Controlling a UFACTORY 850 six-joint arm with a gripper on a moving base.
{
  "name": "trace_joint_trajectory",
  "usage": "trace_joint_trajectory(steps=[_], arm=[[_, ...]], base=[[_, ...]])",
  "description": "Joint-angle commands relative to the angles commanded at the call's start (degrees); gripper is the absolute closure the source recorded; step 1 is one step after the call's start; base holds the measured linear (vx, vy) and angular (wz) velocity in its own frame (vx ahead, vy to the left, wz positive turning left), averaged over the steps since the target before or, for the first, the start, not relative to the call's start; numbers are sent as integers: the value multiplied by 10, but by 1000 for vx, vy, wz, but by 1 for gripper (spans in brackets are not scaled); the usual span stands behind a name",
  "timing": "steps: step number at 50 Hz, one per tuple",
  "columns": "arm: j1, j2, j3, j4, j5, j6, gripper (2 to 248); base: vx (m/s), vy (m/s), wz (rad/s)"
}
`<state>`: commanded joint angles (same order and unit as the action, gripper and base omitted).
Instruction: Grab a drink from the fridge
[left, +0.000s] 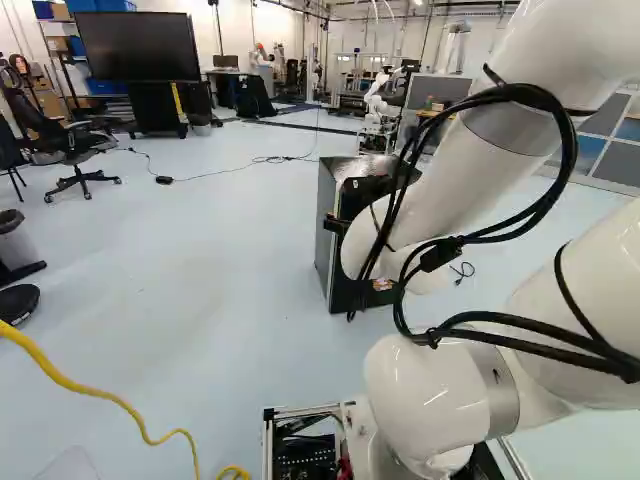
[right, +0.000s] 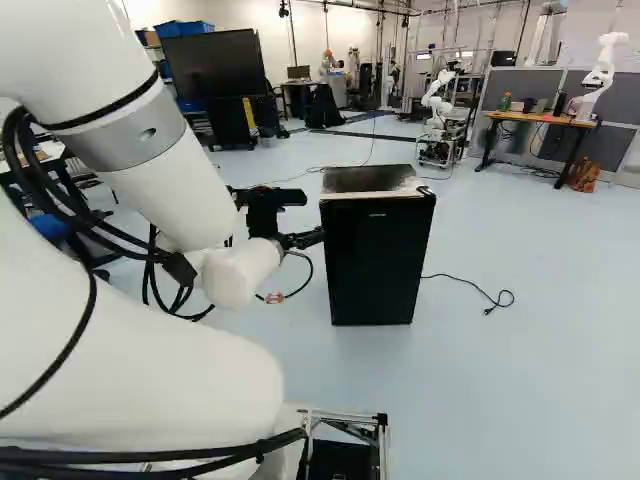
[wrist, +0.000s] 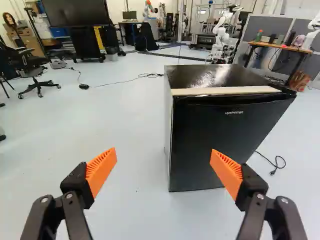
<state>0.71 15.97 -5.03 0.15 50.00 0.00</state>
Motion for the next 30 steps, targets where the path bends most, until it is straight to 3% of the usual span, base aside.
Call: trace_joint_trajectory(steps=[11,30], arm=[[16,-10,-8,21,0,0,3],[51,-59,-51,90,15,0,3]], base=[[0,0,0],[0,0,0]])
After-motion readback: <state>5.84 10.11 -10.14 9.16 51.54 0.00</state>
